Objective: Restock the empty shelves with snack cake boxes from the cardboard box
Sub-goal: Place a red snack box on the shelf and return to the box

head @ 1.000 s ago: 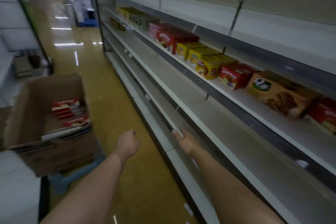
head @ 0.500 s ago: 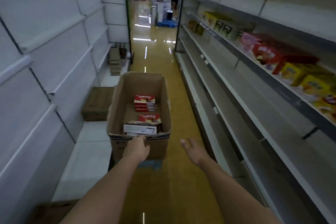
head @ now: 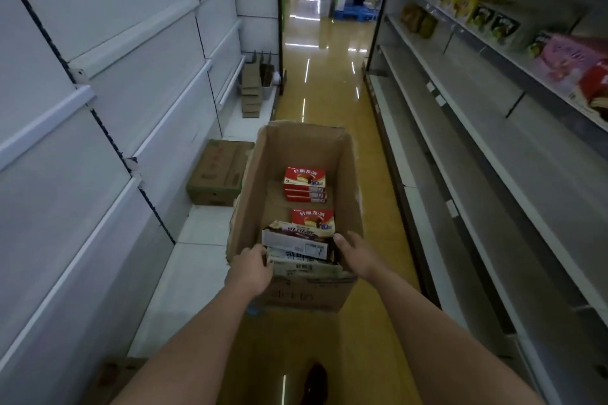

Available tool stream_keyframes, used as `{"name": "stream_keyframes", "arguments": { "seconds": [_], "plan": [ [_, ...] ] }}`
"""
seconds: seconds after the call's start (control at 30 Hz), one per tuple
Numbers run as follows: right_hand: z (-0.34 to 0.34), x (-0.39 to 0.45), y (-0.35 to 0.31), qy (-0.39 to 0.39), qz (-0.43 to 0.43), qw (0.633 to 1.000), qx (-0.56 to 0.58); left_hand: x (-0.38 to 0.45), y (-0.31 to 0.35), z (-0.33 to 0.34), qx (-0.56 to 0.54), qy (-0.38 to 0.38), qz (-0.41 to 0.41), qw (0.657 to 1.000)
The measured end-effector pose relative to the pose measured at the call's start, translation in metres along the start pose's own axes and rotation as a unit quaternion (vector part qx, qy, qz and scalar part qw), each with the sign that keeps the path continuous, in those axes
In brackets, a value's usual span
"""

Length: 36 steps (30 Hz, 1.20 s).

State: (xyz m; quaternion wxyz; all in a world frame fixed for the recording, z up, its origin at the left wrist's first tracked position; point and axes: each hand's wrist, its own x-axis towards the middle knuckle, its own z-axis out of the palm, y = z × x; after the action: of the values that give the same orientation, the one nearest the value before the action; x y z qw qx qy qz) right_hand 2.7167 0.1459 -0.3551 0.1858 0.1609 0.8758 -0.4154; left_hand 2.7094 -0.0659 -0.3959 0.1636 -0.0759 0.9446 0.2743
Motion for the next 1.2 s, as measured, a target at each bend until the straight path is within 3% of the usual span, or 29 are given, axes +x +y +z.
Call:
{"name": "stream_keyframes", "arguments": {
  "seconds": [0.33, 0.73, 0.97, 1.2],
  "plan": [
    [-0.031, 0.135, -0.024, -0.021, 0.021, 0.999, -0.012, 0.123, 0.043, -0.001, -0.008, -0.05, -0.039, 0.998],
    [-0.002, 0.277, -0.01, -0.07, 0.08, 0.994, -0.026, 0.254, 0.04, 0.033, -0.008, -0.146, -0.068, 0.987],
    [0.028, 0.352, 0.008, -0.075, 0.119, 0.99, 0.005, 0.327, 0.041, 0.069, -0.078, -0.197, -0.094, 0.973],
    [0.063, 0.414, 0.044, -0.071, 0.174, 0.979, 0.073, 0.381, 0.037, 0.128, -0.18, -0.182, -0.124, 0.959]
  ]
}}
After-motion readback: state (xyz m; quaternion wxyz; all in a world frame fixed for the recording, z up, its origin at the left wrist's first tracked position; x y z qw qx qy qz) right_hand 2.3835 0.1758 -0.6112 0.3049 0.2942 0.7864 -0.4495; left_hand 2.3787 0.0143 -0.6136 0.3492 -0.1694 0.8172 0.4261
